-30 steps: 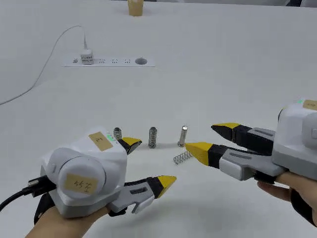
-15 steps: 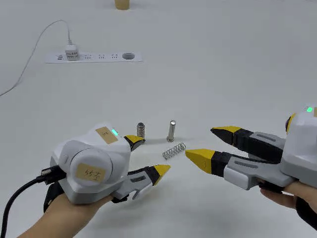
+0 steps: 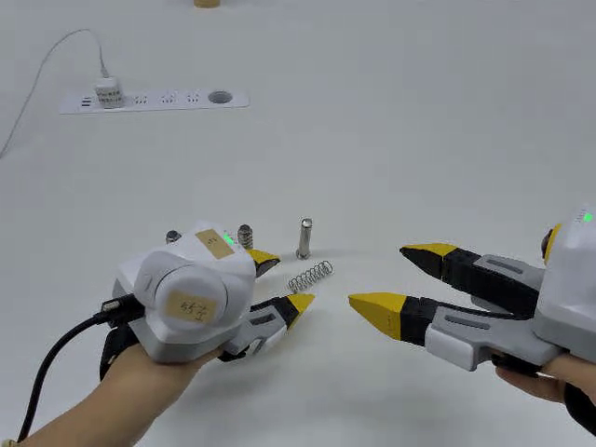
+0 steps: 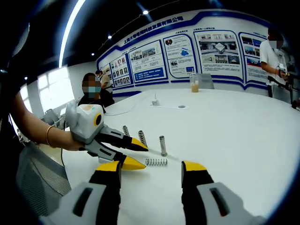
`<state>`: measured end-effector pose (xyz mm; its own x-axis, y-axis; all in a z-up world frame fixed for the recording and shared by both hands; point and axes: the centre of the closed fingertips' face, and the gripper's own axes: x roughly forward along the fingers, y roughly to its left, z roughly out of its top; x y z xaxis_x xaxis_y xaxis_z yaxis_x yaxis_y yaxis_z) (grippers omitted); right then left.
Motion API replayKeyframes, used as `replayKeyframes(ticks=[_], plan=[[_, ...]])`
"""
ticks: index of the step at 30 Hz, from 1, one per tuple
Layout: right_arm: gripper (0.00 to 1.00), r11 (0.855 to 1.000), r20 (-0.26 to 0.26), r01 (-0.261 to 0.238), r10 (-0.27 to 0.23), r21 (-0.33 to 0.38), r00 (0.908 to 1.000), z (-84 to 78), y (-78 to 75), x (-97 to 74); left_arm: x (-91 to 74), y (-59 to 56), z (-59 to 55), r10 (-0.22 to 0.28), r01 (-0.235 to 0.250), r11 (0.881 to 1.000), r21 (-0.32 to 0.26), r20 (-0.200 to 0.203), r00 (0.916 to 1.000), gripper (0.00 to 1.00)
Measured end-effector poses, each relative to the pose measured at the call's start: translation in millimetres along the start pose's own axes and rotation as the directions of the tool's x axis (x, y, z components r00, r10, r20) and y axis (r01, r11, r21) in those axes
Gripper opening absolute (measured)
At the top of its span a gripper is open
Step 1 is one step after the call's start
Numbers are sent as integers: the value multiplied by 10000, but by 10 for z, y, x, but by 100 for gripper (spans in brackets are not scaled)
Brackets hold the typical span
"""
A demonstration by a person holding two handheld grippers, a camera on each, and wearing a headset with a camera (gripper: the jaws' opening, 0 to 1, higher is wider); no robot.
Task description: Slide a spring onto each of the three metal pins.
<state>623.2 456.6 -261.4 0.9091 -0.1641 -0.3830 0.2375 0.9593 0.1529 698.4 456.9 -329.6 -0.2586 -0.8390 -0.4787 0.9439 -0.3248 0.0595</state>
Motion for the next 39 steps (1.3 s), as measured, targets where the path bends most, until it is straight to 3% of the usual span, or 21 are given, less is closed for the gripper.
replayKeyframes(ticks=[12, 16, 21, 36, 39], plan=[[52, 9982, -83, 566, -565, 201, 9984, -31, -132, -56, 117, 2, -65, -348, 349, 9994, 41, -284, 9990, 21], [51, 9979, -128, 588, -585, 263, 9982, -48, -143, -51, 128, -5, -116, -368, 376, 9992, 148, -523, 9980, 18], [51, 9981, -156, 539, -535, 289, 9984, -62, -132, -37, 135, -20, -124, -439, 449, 9988, 177, -526, 9977, 12], [48, 9962, -186, 640, -630, 599, 9978, -69, -167, -37, 113, -55, -129, -611, 646, 9962, 585, -595, 9964, 10], [48, 9958, -154, 654, -645, 647, 9978, -43, -177, -39, 76, -85, -120, -570, 634, 9931, 986, -656, 9962, 10]])
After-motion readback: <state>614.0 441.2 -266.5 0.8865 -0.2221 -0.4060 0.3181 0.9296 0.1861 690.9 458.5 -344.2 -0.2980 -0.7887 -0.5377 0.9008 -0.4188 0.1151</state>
